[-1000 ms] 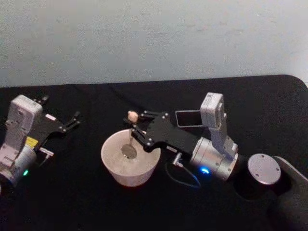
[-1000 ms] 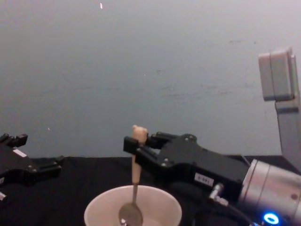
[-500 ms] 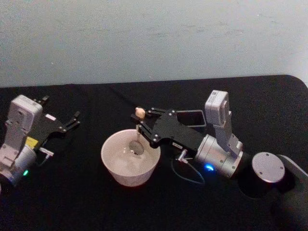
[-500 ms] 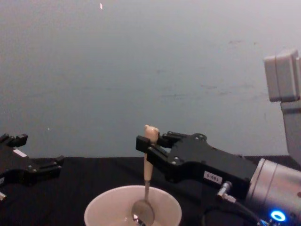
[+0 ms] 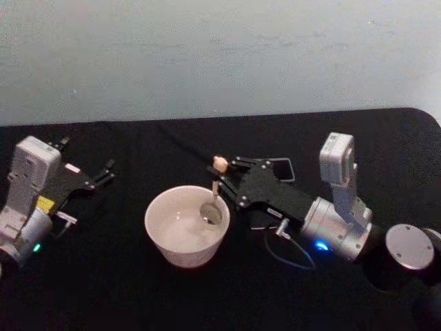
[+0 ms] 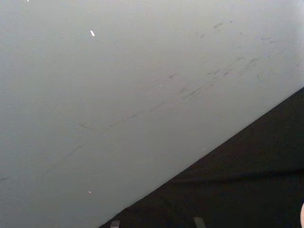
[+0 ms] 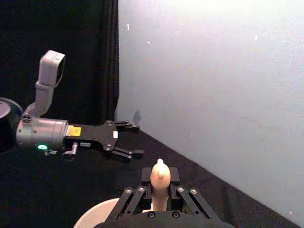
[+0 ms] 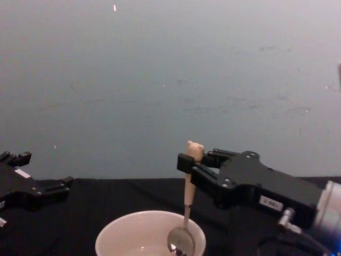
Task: Pick up the stirring spoon with one hand, stir inside the cup, then place it back in its original position.
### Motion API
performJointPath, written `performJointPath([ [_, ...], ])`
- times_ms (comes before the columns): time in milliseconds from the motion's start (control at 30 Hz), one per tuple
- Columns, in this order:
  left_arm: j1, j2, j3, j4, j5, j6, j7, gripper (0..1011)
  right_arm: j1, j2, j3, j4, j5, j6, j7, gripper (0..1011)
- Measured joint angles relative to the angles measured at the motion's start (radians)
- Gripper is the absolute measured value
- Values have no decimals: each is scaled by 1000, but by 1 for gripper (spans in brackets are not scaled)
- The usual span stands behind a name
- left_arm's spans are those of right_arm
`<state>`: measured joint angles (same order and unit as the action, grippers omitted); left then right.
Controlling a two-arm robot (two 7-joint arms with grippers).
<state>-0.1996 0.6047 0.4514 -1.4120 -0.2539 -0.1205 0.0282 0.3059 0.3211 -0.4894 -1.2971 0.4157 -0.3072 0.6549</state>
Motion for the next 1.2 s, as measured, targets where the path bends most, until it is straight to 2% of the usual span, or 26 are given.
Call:
performJointPath([
  [267, 0, 0, 0, 0, 0, 0, 0, 1001, -58, 39, -5, -80, 32, 30, 25, 202],
  [567, 0, 0, 0, 0, 0, 0, 0, 1001, -79, 40, -44, -115, 44, 41, 46, 202],
  [833, 0, 0, 0, 0, 0, 0, 0, 1001, -33, -8, -72, -59, 24, 23, 33, 202],
  [1100, 0, 0, 0, 0, 0, 0, 0, 1001, 24, -55, -68, 26, -6, -4, 0, 202],
  [1200, 0, 0, 0, 0, 0, 0, 0, 1001, 32, -61, -62, 40, -11, -8, -6, 202],
])
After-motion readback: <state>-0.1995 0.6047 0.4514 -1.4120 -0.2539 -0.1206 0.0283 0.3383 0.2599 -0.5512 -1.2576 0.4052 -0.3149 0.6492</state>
